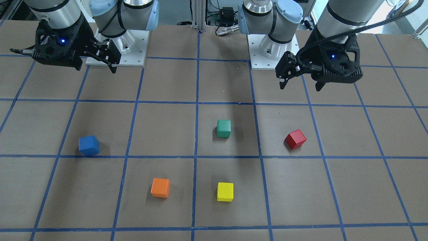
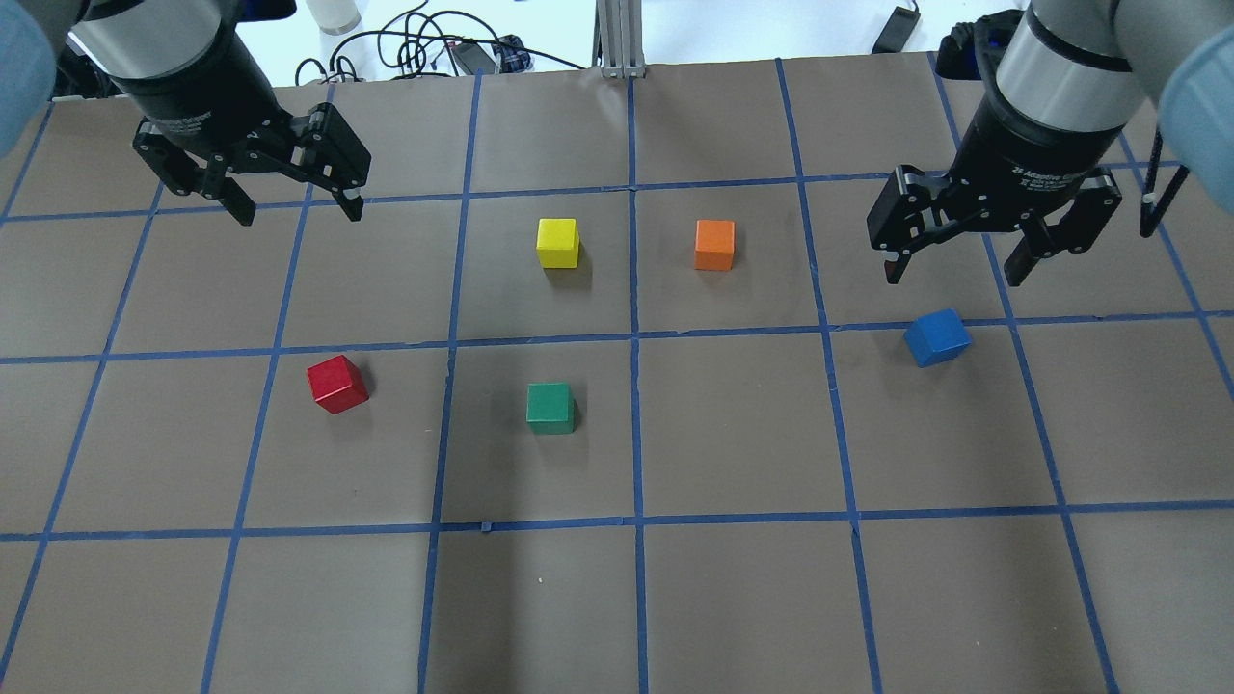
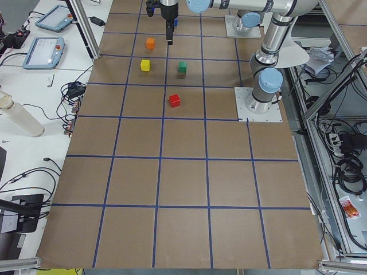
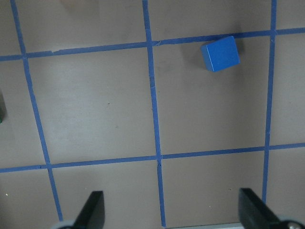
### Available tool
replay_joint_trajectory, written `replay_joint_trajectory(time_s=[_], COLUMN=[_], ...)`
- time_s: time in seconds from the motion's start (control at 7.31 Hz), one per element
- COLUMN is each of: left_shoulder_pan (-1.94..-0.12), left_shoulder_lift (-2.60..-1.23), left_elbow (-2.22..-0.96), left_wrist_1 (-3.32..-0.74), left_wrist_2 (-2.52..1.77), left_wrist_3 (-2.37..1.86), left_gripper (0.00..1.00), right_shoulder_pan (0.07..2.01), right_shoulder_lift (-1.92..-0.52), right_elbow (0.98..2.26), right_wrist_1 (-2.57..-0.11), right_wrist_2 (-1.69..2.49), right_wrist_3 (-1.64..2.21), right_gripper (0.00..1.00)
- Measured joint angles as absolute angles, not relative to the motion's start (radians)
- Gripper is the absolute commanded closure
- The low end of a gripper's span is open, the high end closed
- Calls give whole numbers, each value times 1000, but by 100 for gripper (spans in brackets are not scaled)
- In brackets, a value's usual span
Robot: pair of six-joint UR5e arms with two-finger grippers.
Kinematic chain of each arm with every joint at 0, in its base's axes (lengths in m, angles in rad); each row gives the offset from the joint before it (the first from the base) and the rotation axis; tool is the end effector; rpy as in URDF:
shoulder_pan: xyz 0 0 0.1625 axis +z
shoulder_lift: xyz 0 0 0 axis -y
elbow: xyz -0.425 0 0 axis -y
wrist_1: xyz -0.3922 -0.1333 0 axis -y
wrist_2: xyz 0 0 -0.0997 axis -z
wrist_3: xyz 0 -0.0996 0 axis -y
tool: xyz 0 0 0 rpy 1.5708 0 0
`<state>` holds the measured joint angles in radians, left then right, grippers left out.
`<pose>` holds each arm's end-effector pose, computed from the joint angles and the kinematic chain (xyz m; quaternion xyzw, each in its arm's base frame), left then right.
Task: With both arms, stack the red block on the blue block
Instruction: 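Lower the left gripper toward the red cube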
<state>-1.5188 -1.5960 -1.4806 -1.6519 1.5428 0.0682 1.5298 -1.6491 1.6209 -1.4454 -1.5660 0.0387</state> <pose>-0.1099 -0.5066 0.5117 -0.0080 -0.9998 -0.0072 0.0145 0.1153 -0.4535 0.4885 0.0399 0.9980 0.0486 0.0025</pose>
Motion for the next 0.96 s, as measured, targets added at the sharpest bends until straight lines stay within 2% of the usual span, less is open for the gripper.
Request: replay_joint_trajectory(time_s=[0.55, 0.96], left_shoulder_pan=[-1543, -1404], left_shoulder_lift=[-1590, -1640], left_elbow=[-1514, -1666], left_wrist_1=[-1630, -1542], left_wrist_2=[1570, 1578], left_wrist_3=[42, 79], left_gripper=[0, 0], right_shoulder_pan=[1529, 1529], right_shoulder_lift=[-1648, -1648], right_elbow=[1625, 1626], right_wrist_1=[-1449, -1454], right_wrist_2=[-1573, -1575], right_wrist_3=[10, -22], right_gripper=[0, 0])
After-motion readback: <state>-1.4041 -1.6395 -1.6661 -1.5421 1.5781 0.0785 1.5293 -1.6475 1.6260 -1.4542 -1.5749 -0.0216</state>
